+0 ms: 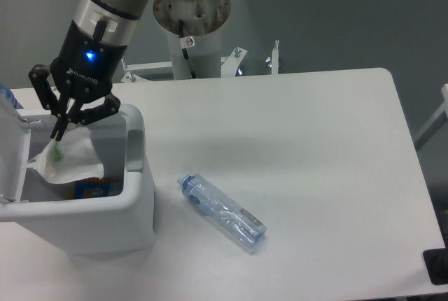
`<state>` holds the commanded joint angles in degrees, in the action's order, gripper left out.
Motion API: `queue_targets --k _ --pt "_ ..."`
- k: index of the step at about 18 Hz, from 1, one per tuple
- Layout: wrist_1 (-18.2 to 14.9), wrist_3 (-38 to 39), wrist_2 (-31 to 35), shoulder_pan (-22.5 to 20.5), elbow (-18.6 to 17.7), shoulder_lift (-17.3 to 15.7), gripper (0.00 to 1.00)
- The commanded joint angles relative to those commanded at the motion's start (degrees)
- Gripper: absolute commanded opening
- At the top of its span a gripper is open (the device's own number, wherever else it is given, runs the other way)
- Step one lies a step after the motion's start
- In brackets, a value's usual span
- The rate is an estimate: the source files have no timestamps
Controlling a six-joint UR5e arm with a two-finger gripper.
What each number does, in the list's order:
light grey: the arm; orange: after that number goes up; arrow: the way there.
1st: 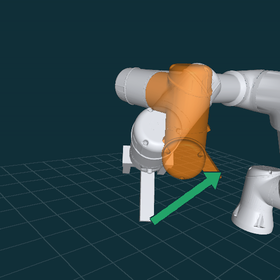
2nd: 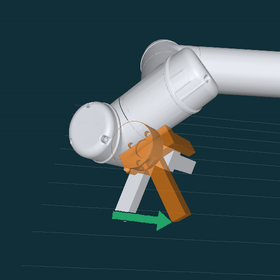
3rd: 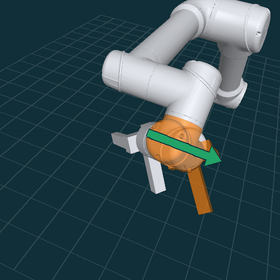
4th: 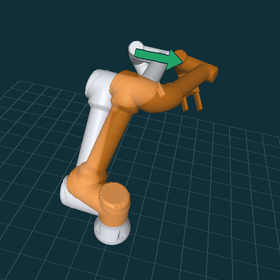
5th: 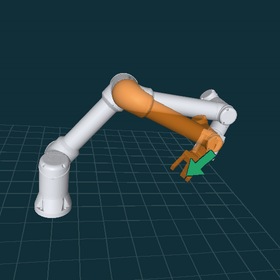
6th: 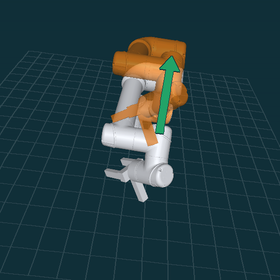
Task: Place the trash in the trash can
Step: 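Lower the tissue into the bin and open the gripper, then raise the open gripper out of the bin and move away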
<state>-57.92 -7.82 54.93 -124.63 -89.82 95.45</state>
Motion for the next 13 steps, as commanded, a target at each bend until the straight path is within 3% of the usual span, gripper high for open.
queue_targets --k 1,3,8,13 --pt "0.00 -0.17 0.09 0.00 0.00 0.09 0.27" --pt "0.17 -1.48 0.35 0.00 0.61 0.70 1.00" --pt "0.09 -2.11 0.97 -1.22 0.97 0.79 1.00" --pt "-0.09 -1.14 1.23 -10.97 4.92 1.06 1.00"
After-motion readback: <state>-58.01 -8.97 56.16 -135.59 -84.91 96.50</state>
